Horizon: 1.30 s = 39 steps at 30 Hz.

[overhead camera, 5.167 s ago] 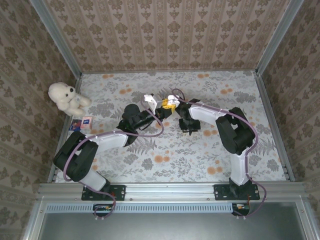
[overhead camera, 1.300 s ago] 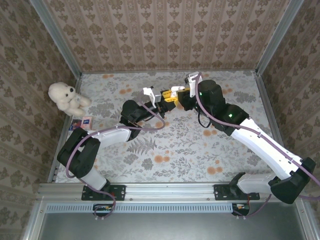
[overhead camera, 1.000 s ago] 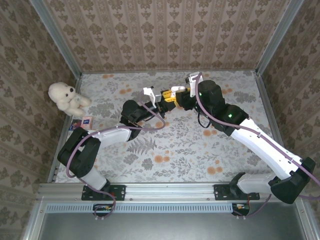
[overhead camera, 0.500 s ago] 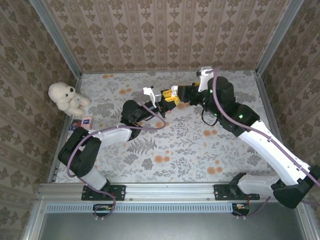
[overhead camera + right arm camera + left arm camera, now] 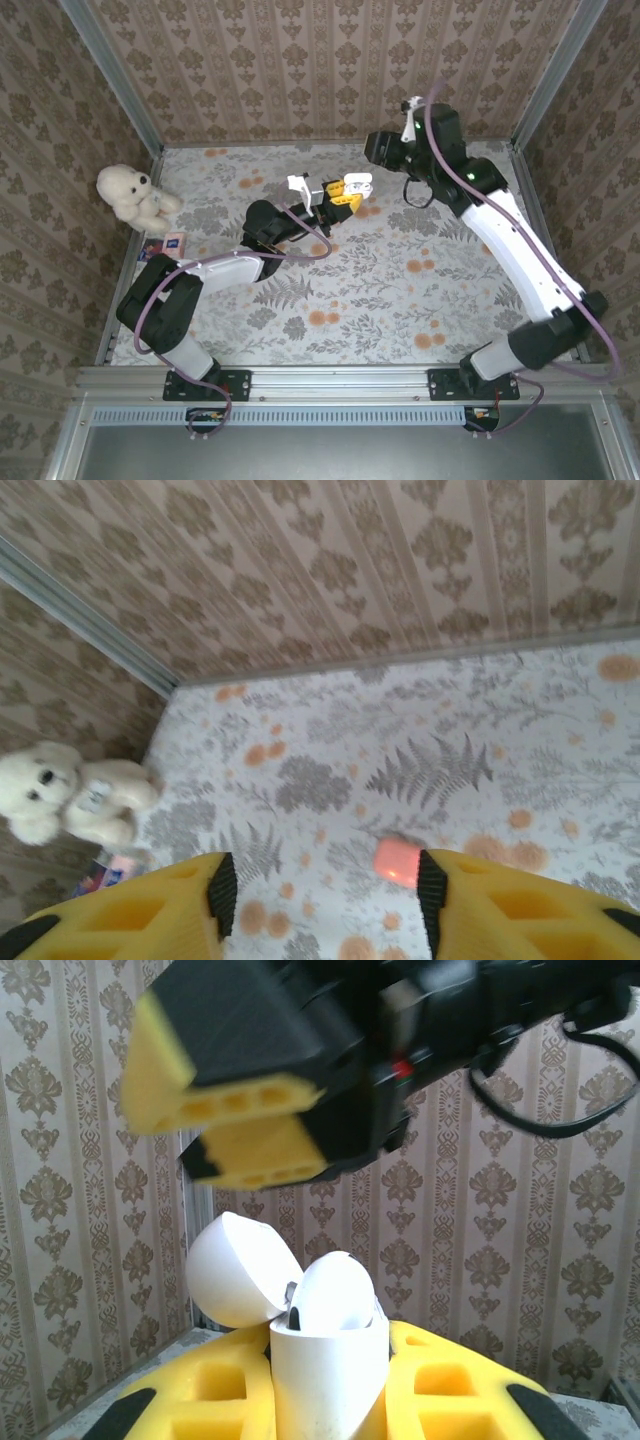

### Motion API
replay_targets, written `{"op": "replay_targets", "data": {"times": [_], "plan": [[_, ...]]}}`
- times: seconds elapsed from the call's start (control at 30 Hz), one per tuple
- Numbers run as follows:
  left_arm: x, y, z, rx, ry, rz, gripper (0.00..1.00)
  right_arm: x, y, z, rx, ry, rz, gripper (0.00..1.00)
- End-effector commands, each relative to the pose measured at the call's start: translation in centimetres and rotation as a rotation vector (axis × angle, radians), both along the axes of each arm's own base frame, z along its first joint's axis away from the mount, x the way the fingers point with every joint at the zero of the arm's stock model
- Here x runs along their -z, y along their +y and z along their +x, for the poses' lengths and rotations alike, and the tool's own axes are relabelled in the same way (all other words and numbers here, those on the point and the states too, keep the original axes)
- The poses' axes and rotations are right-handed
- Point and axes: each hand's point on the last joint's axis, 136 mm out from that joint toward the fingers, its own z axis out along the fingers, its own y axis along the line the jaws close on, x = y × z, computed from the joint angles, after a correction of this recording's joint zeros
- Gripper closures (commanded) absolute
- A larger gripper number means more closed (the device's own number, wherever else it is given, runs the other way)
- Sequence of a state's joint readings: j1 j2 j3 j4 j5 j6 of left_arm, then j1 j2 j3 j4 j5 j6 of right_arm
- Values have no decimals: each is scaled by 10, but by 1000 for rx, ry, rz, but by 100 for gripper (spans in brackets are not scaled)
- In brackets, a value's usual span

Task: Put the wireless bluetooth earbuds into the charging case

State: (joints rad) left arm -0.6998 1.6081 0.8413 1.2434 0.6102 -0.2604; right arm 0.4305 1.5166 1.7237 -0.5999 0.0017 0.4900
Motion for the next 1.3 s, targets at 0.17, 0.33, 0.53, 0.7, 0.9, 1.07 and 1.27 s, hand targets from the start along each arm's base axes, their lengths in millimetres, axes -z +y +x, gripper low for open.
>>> {"op": "replay_targets", "data": {"times": [0.17,0.33,0.53,0.7,0.9,1.07,1.27], "plan": [[-7,-4,-3,39,-10,-29,100,51,23,0,-142,258,-95,60],[-3,-3,5,3,8,-31,100,67,28,-34,-223,318,-102,69],[3,1,20,-35,43,-33,100,74,11,-71,-188,316,-60,71],[15,-1,27,-42,98,-27,100,73,-14,-75,-61,264,1,70],[34,-1,35,-70,165,-11,100,87,-42,-65,83,266,38,57],[95,-9,61,-96,498,23,100,114,-75,-61,238,314,22,49],[187,-5,77,-161,927,4,100,157,-91,-64,338,383,27,46]]}}
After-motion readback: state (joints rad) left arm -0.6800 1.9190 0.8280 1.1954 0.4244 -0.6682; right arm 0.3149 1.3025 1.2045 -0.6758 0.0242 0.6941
